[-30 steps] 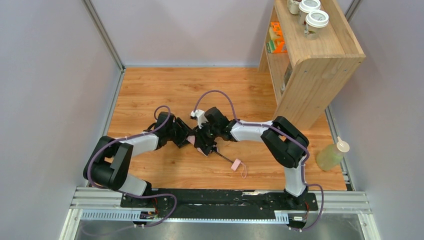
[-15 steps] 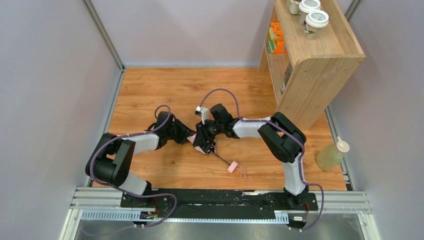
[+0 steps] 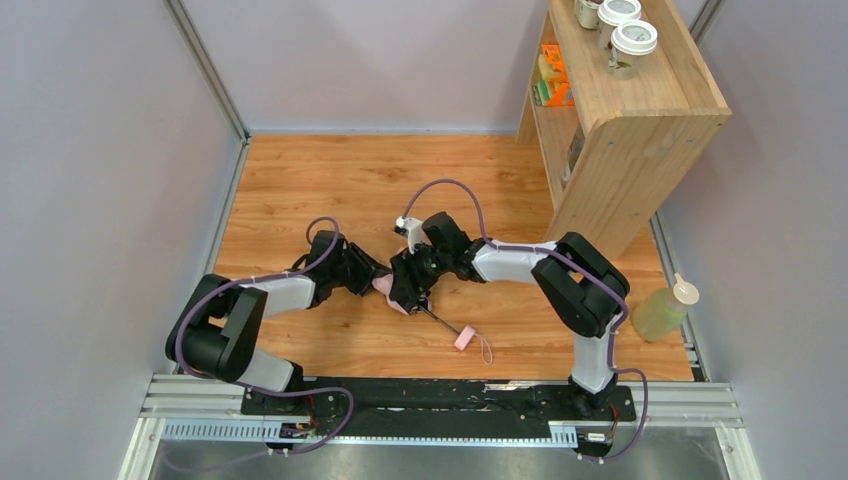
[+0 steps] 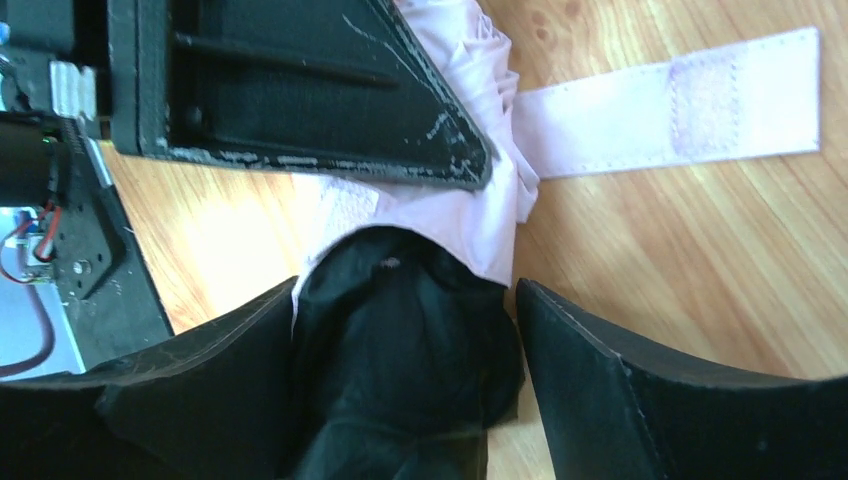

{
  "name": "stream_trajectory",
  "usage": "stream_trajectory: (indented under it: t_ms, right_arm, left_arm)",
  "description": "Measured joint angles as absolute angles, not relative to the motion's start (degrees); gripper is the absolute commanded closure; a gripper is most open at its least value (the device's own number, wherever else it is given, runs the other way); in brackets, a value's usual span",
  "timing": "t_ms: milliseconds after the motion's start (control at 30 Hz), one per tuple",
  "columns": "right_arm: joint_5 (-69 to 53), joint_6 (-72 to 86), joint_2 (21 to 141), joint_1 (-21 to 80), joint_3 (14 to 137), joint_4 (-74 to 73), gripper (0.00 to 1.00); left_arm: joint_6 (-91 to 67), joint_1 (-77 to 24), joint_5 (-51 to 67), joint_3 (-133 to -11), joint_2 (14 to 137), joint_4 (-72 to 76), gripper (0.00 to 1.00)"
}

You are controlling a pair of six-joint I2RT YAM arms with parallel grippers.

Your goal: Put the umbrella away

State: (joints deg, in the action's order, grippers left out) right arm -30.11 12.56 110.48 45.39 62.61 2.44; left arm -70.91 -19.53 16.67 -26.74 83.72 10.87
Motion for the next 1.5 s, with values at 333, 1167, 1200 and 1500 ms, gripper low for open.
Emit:
stream_trajectory:
  t_ms: [333, 1167, 1200, 1500]
  right_arm:
    - [-20.49, 9.10, 110.21, 49.30, 65.67, -3.81, 0.19]
    - [8.60, 7.31, 110.83, 60.60, 62.78, 1.34, 1.00]
    - [8.58, 7.27, 110.72, 60.60, 62.37, 2.31, 1.00]
    - [6.20, 6.81, 109.47, 59.83, 58.08, 10.17, 1.00]
  left_arm:
    - [-70.35, -19.53, 16.49, -26.74, 83.02, 9.65, 1.00]
    - [-68.40, -19.51, 15.40, -28.21, 82.30, 6.90, 1.00]
    - [-68.36, -19.51, 15.49, -28.25, 82.30, 6.85, 1.00]
    - [-67.70, -19.25, 16.58, -28.27, 82.24, 7.05, 1.00]
